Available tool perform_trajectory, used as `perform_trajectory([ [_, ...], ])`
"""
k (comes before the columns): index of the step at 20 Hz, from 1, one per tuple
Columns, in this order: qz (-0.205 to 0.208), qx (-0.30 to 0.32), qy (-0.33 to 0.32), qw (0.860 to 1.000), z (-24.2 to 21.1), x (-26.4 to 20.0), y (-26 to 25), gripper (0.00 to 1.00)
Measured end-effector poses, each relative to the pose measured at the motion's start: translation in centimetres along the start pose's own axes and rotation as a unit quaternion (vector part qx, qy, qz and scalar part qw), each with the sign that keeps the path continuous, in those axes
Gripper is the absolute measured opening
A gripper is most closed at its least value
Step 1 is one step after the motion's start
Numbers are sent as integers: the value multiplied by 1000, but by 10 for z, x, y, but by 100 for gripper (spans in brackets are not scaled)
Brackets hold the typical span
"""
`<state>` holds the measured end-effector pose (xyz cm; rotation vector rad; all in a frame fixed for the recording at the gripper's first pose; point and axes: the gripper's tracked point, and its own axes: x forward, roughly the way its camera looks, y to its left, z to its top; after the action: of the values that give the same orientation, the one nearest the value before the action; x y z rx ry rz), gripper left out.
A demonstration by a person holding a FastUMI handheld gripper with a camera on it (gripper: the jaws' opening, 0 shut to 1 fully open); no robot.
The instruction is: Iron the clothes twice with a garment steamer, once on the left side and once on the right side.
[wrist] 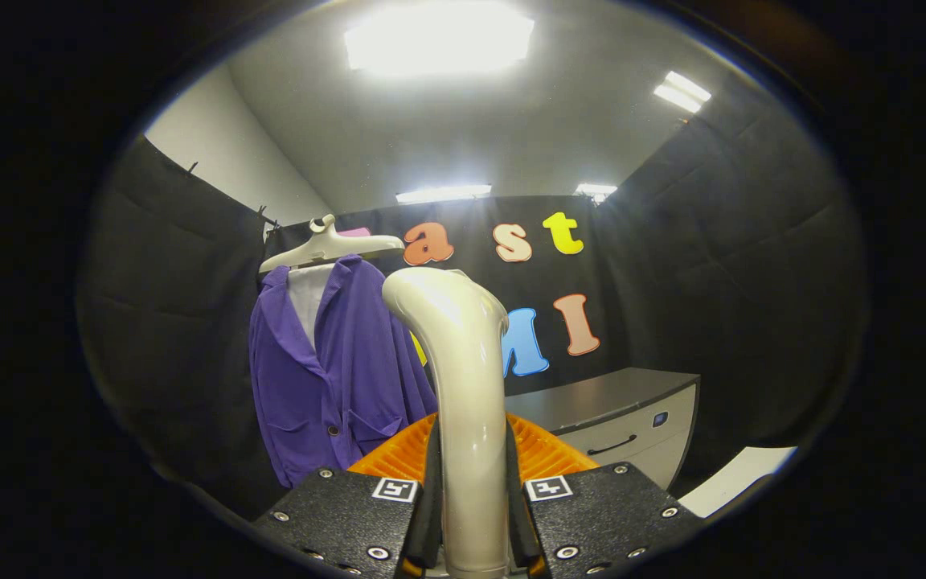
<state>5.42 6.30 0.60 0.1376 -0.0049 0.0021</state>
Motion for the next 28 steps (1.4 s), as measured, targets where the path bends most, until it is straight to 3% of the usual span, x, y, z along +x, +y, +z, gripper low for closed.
perform_trajectory([
  [15, 34, -6, -18, 999, 17, 29, 41, 34],
  [24, 102, -27, -56, 993, 63, 126, 143, 34],
  [28, 109, -46, -30, 993, 47, 180, 172, 34],
])
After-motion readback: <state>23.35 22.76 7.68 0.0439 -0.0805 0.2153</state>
